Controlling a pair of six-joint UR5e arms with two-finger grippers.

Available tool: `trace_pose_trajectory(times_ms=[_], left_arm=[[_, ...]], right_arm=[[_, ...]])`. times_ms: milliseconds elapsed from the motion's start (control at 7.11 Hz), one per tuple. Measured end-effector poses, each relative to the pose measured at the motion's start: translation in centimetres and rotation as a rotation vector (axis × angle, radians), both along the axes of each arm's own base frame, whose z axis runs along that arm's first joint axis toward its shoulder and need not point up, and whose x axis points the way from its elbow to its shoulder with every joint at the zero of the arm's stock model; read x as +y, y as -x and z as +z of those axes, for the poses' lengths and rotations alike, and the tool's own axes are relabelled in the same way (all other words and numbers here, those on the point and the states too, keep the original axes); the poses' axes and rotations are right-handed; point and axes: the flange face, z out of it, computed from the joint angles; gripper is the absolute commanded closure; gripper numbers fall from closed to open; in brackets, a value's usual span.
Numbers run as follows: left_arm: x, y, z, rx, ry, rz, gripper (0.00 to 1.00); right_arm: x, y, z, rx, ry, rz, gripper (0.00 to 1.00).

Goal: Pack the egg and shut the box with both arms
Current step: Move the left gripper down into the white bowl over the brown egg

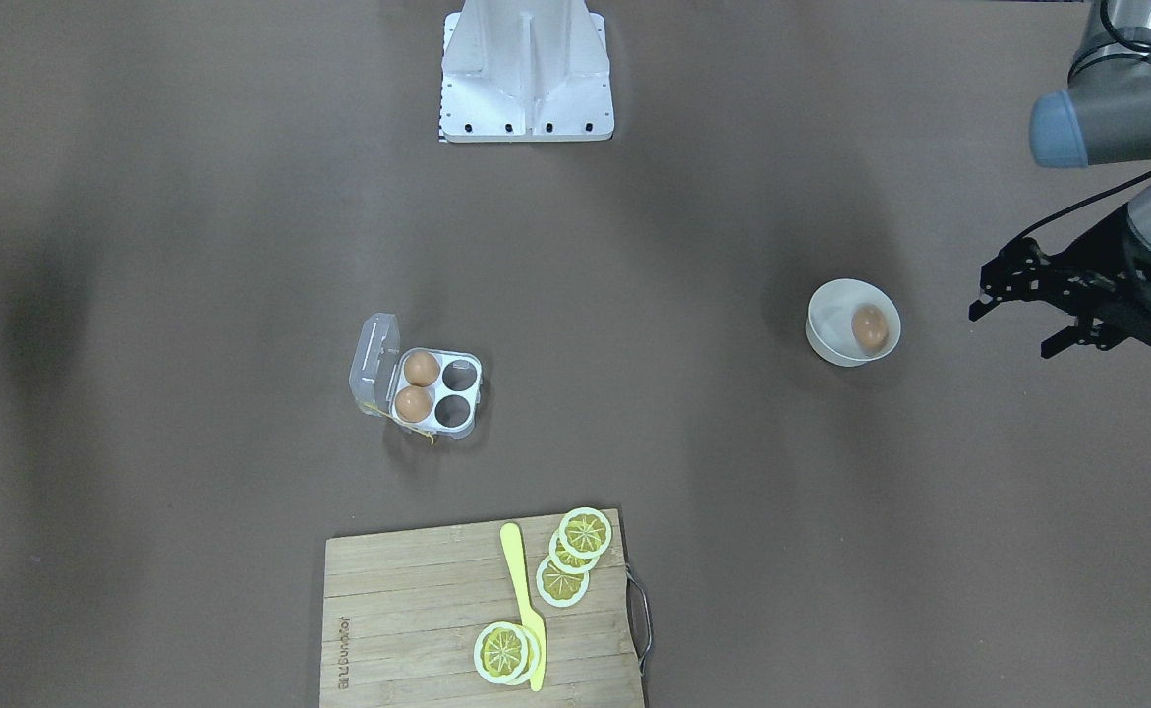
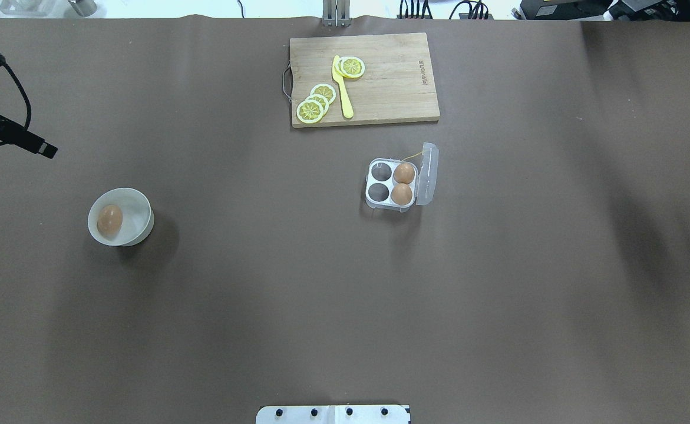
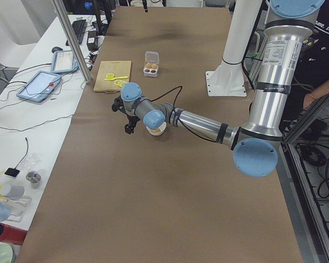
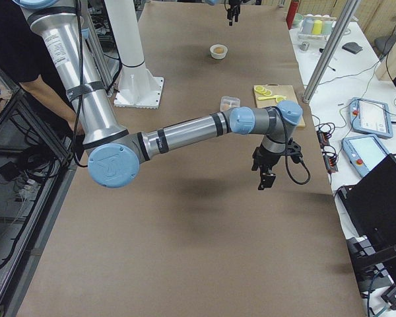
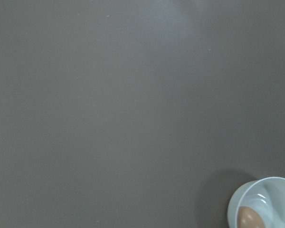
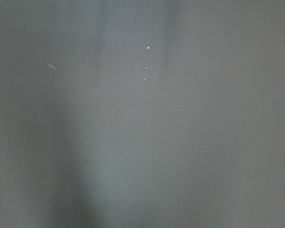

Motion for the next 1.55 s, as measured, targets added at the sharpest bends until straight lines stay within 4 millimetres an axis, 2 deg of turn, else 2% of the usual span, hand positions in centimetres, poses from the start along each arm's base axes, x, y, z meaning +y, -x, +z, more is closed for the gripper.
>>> trace_pose_trajectory(times_ms=[563,1267,1548], left_arm=[[3.3,-7.7,-1.0,-0.033,-0.02,0.087,0.19],[4.9,-11.8,-0.1,-0.089,-0.039,0.119,0.23],[4.9,-12.3,0.8,-0.105,-0.031,0.123,0.32]], right_arm=[[0.1,0.0,0.3,0.002,0.005,-0.001,0.0],[0.3,-0.2,0.8,0.005,0.011,0.001,0.0],[0.3,-0.2,0.8,0.008,0.011,0.002,0.0]])
